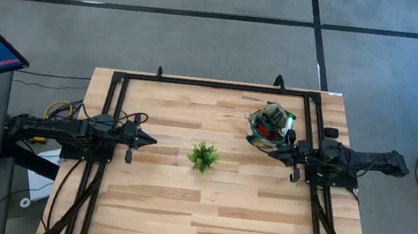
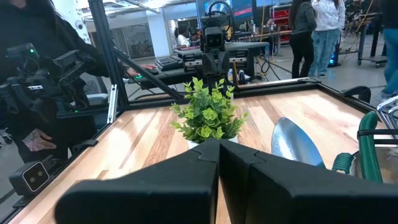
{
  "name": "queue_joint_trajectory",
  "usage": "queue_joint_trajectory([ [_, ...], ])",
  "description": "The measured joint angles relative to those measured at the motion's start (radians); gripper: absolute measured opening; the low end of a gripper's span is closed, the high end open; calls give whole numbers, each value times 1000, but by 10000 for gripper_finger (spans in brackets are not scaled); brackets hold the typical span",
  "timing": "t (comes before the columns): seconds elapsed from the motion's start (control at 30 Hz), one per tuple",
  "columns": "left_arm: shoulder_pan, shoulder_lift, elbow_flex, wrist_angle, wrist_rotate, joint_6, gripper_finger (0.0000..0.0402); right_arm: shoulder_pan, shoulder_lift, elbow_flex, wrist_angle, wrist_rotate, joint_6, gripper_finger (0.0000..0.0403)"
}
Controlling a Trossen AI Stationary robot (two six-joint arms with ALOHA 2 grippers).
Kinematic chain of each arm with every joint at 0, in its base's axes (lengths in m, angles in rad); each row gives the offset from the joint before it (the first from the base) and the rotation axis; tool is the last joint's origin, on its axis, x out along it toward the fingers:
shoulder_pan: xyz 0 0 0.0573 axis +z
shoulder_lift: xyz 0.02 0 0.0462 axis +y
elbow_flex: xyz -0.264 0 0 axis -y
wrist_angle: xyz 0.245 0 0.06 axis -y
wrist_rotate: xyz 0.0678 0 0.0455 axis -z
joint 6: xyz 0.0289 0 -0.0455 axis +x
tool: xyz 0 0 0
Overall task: Pick & Place Garden tools in Gardening bag
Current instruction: Return to Home Position
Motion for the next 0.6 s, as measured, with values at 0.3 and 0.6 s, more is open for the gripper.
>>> queue_joint_trajectory([
  [0.3,0,0,0,7,0,0,1,0,0,0,0,0,0,0],
  [0.6,0,0,0,13,0,0,1,0,0,0,0,0,0,0],
])
